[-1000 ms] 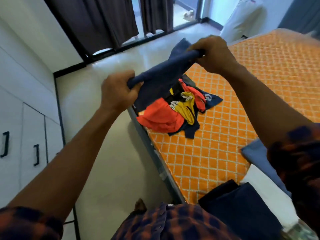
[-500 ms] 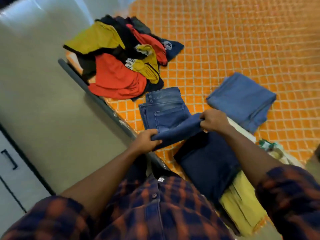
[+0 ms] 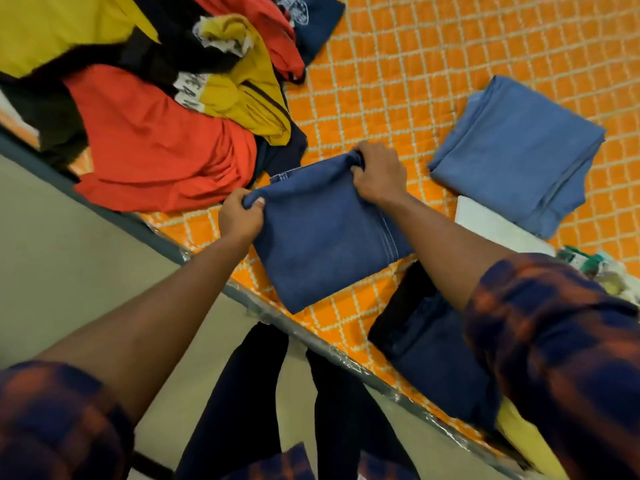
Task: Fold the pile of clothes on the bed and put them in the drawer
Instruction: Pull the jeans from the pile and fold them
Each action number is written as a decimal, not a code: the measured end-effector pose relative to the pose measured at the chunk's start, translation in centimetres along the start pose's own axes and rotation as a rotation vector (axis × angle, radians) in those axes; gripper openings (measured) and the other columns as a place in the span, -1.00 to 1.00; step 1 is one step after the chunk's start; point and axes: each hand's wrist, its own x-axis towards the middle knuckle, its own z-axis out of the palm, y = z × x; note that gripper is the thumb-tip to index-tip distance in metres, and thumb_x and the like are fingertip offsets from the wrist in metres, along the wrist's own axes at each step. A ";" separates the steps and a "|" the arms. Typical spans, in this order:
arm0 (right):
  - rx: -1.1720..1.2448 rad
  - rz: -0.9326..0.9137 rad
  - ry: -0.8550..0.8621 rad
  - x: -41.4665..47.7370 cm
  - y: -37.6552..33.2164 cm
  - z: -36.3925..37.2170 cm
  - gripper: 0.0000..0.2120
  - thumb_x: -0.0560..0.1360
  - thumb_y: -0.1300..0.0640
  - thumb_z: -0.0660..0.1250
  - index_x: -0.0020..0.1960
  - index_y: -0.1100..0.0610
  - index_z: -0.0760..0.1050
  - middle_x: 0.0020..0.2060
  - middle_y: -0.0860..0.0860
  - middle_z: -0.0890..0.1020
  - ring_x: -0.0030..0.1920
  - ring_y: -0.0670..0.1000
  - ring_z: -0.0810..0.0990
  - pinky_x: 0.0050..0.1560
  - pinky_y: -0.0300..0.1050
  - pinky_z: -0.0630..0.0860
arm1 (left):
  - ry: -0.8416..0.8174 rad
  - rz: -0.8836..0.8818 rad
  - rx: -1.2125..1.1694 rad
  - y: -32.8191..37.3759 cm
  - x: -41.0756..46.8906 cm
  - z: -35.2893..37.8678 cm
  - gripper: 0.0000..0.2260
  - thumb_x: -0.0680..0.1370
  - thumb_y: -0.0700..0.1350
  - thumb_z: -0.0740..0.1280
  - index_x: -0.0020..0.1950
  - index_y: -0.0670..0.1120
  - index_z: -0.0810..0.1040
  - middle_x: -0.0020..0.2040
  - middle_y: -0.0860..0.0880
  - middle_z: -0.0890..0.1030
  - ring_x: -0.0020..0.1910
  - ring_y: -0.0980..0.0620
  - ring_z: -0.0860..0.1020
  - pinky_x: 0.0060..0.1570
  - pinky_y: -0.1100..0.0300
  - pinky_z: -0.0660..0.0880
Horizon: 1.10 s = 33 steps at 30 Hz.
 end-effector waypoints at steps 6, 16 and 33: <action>0.020 0.020 0.086 1.5 1.3 5.7 -0.64 0.70 -0.08 0.10 0.46 -0.06 0.38 0.28 0.10 0.47 0.21 0.20 0.46 0.10 0.18 0.40 | 0.082 0.015 -0.051 -3.2 3.1 2.2 -0.83 0.61 0.02 0.32 -0.02 -0.08 0.49 -0.09 -0.01 0.54 -0.10 -0.01 0.48 -0.03 0.05 0.44; 0.142 0.219 0.227 -3.5 3.9 3.0 -0.23 0.49 -0.52 0.11 0.57 -0.13 0.21 0.44 0.03 0.44 0.43 0.11 0.41 0.38 0.22 0.36 | 0.079 -0.174 -0.395 -3.9 -4.9 3.2 -0.35 0.48 0.13 0.50 0.41 -0.04 0.26 0.27 0.04 0.51 0.16 0.18 0.57 0.16 0.20 0.55; 1.301 0.351 -0.369 -12.1 10.2 5.7 -0.06 0.06 0.01 0.70 0.40 -0.03 0.45 0.20 -0.03 0.67 0.15 -0.01 0.68 0.01 -0.07 0.63 | -0.388 -0.340 -0.507 -2.1 -7.0 1.6 -0.68 0.41 -0.25 0.45 0.15 -0.09 0.60 -0.02 0.03 0.74 -0.04 0.04 0.70 -0.08 0.11 0.54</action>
